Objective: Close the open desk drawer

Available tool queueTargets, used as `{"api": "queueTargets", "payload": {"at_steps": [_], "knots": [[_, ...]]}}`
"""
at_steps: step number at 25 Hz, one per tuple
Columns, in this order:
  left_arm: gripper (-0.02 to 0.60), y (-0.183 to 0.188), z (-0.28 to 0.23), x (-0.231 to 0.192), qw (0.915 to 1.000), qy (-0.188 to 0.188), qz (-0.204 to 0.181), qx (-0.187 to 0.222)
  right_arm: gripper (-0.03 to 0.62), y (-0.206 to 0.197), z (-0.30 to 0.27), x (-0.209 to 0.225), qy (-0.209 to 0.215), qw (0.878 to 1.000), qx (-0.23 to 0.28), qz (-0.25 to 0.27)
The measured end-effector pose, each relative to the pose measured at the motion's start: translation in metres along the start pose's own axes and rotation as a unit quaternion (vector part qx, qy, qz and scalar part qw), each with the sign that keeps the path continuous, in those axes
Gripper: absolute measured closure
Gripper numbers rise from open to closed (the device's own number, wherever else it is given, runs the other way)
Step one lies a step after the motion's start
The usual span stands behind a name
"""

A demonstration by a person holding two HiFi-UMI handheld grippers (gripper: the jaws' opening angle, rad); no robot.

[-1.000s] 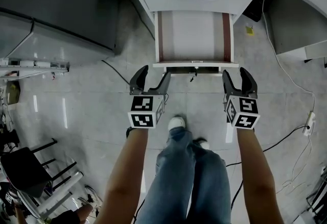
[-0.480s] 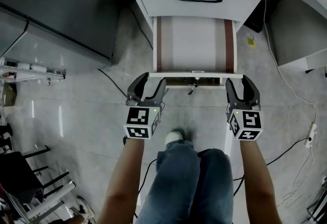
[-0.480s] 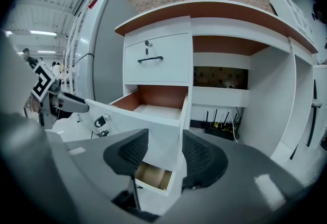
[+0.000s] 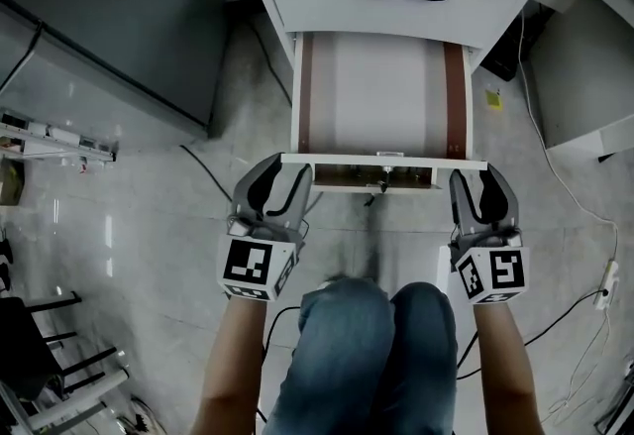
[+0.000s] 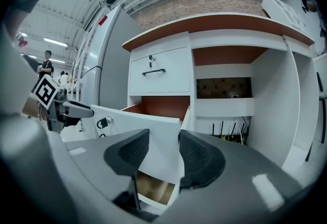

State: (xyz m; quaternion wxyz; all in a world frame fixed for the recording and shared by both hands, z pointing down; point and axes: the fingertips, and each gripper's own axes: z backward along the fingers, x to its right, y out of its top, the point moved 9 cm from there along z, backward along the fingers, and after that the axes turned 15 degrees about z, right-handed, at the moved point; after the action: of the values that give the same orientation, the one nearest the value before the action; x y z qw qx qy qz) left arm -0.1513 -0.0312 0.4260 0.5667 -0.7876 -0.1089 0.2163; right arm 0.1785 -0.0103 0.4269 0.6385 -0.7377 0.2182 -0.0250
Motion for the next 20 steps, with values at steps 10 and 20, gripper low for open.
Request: {"api": "queueTargets", "payload": {"at_steps": [10,20], "knots": [[0.42,0.016,-0.009,-0.002,0.9977,-0.001,-0.009,0.067,0.407,0.014,-0.013,0.015,0.005,0.999,0.042,-0.023],[0.419,0.027,-0.015,-0.004,0.9972,0.006,-0.003,0.074,0.399,0.018,-0.024,0.025,0.04,0.996,0.061,-0.043]]}}
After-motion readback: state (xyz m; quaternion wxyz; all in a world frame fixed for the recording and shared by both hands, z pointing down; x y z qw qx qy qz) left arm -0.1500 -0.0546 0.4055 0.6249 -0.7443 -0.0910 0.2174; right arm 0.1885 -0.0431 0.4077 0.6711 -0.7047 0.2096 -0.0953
